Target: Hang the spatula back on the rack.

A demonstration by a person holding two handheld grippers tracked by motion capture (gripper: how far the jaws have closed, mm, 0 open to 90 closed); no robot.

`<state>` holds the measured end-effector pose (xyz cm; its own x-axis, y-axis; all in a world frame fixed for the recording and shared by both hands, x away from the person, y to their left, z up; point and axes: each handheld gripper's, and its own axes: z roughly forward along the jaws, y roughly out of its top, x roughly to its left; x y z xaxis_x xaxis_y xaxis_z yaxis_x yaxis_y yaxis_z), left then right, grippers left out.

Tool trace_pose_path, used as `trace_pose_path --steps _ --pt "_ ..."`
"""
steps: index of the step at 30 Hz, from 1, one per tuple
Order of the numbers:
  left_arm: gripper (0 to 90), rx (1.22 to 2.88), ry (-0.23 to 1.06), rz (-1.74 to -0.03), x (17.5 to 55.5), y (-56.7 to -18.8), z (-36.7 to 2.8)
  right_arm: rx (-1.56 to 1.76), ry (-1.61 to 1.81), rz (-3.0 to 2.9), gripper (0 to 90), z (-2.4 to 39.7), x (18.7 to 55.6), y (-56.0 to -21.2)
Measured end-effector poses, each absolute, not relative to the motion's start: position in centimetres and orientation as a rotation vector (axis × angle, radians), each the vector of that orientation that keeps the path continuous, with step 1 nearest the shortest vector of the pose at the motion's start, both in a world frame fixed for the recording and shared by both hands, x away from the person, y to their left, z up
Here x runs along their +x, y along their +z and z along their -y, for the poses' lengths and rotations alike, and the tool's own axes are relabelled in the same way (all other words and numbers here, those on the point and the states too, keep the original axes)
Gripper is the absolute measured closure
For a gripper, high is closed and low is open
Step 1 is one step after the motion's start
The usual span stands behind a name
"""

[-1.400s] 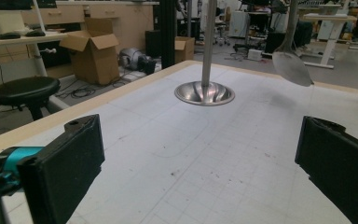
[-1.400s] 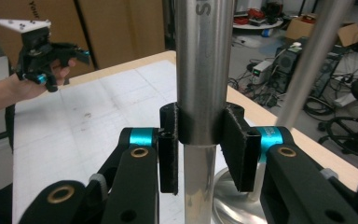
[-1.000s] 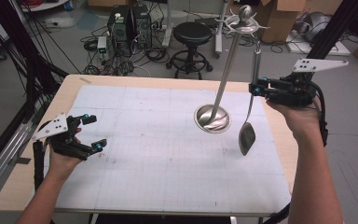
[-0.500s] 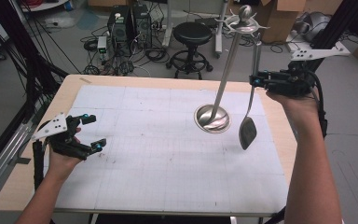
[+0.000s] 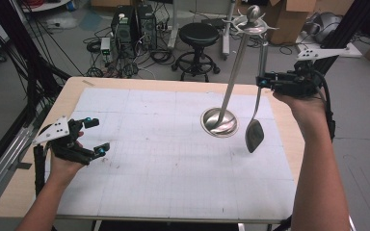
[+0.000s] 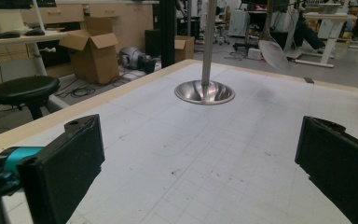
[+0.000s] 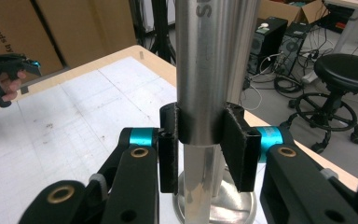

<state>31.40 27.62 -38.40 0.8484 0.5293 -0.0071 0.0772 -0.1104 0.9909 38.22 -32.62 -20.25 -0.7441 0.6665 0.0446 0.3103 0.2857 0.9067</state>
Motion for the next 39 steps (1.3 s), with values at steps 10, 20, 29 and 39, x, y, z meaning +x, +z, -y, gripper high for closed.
trace_pose_path --steps 10,20,29,39 --pt "1.7 1.648 0.406 -0.482 31.4 -38.4 -27.7 0.892 1.436 -2.222 69.3 32.3 38.8 -20.4" --pt "1.7 1.654 0.406 -0.48 31.4 -38.4 -27.6 0.921 1.446 -2.209 69.2 32.6 39.3 -20.9" --pt "1.7 1.657 0.402 -0.48 31.4 -38.5 -27.6 0.934 1.47 -2.206 69.2 32.7 39.8 -21.4" --pt "1.7 1.666 0.402 -0.482 31.5 -38.5 -27.6 0.95 1.491 -2.206 68.8 32.5 40.5 -21.8"
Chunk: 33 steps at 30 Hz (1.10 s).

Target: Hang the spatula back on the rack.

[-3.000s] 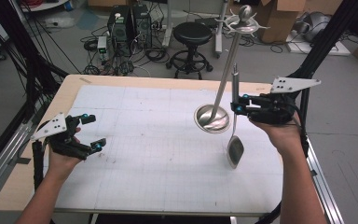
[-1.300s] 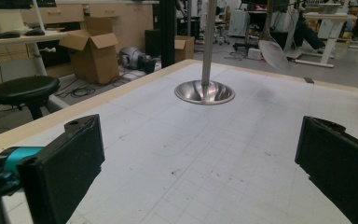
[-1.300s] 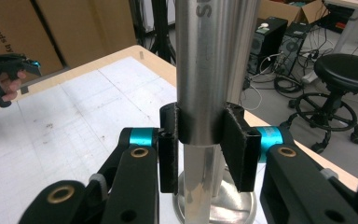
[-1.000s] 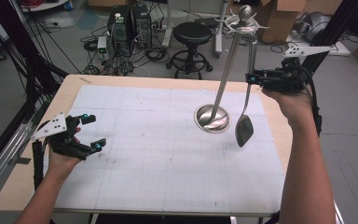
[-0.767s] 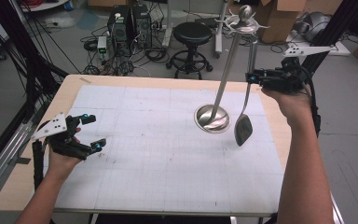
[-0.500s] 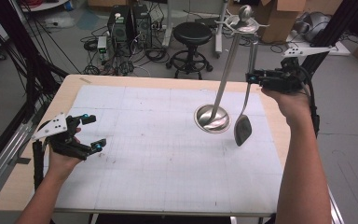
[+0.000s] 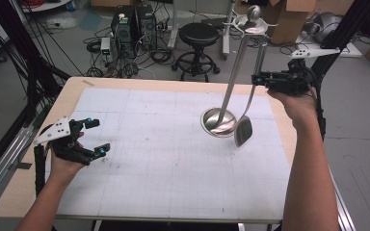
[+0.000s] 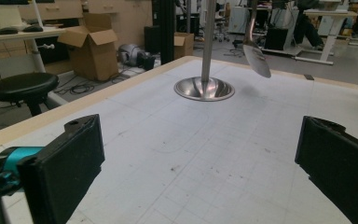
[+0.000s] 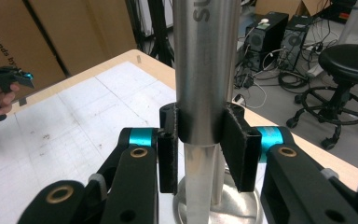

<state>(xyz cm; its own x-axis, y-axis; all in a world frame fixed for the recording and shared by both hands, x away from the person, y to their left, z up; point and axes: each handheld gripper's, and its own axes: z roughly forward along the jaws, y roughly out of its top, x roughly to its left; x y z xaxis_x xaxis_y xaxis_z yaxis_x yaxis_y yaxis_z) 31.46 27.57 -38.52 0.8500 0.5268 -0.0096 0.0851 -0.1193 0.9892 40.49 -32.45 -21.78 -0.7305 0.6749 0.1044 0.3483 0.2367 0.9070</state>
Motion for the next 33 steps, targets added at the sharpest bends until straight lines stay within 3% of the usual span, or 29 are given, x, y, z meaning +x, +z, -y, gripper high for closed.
trace_pose_path --steps 4,16,33 --pt "1.7 1.665 0.401 -0.483 31.4 -38.5 -27.6 0.99 1.51 -2.195 66.7 32.3 40.8 -21.9" --pt "1.7 1.669 0.401 -0.484 31.5 -38.6 -27.6 1.035 1.547 -2.123 48.3 33.2 39.4 -21.4" --pt "1.7 1.663 0.394 -0.482 31.4 -38.5 -27.6 0.796 1.528 -2.151 42.5 30.6 35.6 -21.5"
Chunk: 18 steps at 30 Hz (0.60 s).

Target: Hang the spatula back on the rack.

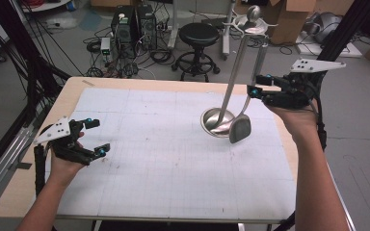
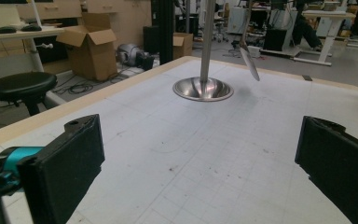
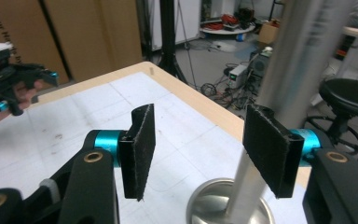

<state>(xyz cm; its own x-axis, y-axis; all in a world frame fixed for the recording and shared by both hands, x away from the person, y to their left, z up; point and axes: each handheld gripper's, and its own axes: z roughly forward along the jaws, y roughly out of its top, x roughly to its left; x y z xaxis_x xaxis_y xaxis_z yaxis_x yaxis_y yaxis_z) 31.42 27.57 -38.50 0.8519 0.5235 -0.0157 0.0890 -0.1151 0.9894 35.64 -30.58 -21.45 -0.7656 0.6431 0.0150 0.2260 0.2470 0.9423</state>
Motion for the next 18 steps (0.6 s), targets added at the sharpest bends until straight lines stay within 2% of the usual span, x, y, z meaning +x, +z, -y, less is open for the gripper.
trace_pose_path --steps 8,18 --pt "1.7 1.657 0.394 -0.485 31.4 -38.5 -27.6 0.677 1.511 -2.179 38.9 29.1 33.9 -21.8" --pt "1.7 1.661 0.392 -0.483 31.4 -38.5 -27.7 0.601 1.524 -2.204 33.9 27.7 32.7 -24.2"
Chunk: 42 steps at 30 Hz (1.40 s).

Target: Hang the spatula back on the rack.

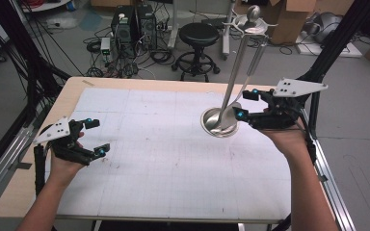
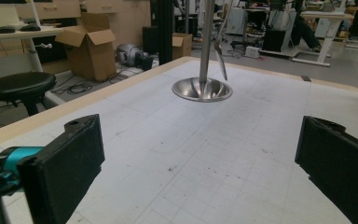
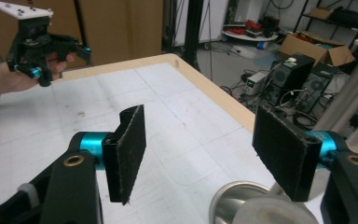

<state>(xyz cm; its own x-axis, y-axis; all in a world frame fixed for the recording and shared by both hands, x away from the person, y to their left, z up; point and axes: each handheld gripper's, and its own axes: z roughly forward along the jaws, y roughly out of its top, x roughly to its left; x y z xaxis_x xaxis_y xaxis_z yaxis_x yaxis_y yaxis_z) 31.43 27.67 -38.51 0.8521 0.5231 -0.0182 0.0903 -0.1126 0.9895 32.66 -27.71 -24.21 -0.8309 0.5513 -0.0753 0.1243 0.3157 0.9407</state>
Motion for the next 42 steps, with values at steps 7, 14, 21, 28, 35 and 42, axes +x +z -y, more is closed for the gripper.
trace_pose_path --steps 7,14,21,28,35,42 --pt "1.7 1.656 0.389 -0.484 31.3 -38.5 -27.7 0.597 1.57 -2.211 33.2 27.3 31.9 -26.7" --pt "1.7 1.66 0.386 -0.485 31.4 -38.6 -27.6 0.612 1.548 -2.232 30.1 27.0 31.4 -29.1" --pt "1.7 1.683 0.38 -0.48 31.3 -38.7 -27.6 0.608 1.558 -2.25 28.6 26.9 30.7 -31.9" --pt "1.7 1.69 0.373 -0.481 31.3 -38.8 -27.4 0.665 1.625 -2.221 24.0 27.1 30.1 -35.3" --pt "1.7 1.702 0.357 -0.477 31.4 -39.0 -27.1 0.711 1.583 -2.235 20.0 27.3 29.7 -37.3" --pt "1.7 1.701 0.356 -0.48 31.6 -39.1 -27.2 0.77 1.575 -2.237 15.9 28.0 29.8 -38.7"
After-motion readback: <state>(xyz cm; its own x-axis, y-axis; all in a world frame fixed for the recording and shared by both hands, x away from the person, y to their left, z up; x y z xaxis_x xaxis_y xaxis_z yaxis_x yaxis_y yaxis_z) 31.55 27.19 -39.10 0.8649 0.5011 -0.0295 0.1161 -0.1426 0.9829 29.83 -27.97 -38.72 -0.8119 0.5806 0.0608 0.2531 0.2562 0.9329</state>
